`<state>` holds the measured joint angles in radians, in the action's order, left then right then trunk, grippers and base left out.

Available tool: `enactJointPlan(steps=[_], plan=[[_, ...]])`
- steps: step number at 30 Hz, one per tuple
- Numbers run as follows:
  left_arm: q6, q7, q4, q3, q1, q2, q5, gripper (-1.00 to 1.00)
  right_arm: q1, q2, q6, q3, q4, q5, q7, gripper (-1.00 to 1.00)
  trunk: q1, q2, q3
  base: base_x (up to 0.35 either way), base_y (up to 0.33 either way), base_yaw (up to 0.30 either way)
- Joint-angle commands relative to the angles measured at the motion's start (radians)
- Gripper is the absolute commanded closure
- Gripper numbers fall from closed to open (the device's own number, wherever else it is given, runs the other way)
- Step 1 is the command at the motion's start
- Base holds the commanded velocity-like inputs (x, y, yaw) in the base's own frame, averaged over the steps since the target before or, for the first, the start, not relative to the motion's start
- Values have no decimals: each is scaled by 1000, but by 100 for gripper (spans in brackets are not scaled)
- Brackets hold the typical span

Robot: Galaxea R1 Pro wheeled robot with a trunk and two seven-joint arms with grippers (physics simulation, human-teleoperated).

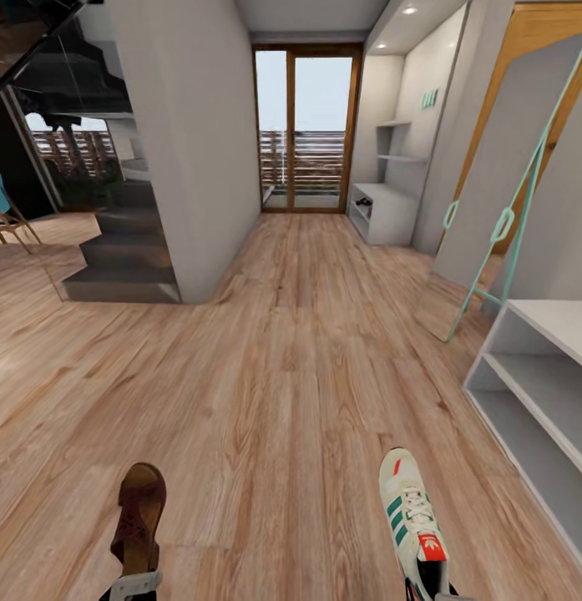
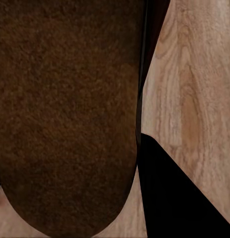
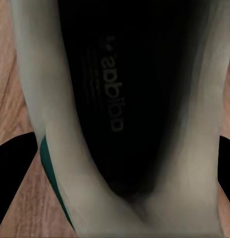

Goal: Pick up the two gym shoes and the two sandals from the corridor floor and place them onto the hallstand (shoe rack) in the corridor, making sure they are on the rack and not on the floor. Arrange them so the two gym shoes are next to each other and the two sandals are next to each other.

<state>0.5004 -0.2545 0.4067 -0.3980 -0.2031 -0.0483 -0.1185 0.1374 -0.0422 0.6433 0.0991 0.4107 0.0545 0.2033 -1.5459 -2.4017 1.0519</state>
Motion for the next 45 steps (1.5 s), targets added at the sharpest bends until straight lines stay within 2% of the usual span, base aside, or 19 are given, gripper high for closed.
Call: enactJointPlan(steps=[1, 45], plan=[[4, -5, 0, -9, -1, 1, -13, 100, 1, -1, 3, 8, 0, 5, 6, 100, 0, 0, 1, 339, -85, 0], [4, -5, 0, -12, -1, 1, -13, 100, 1, -2, 4, 7, 0, 7, 8, 100, 0, 0, 1, 339, -85, 0]])
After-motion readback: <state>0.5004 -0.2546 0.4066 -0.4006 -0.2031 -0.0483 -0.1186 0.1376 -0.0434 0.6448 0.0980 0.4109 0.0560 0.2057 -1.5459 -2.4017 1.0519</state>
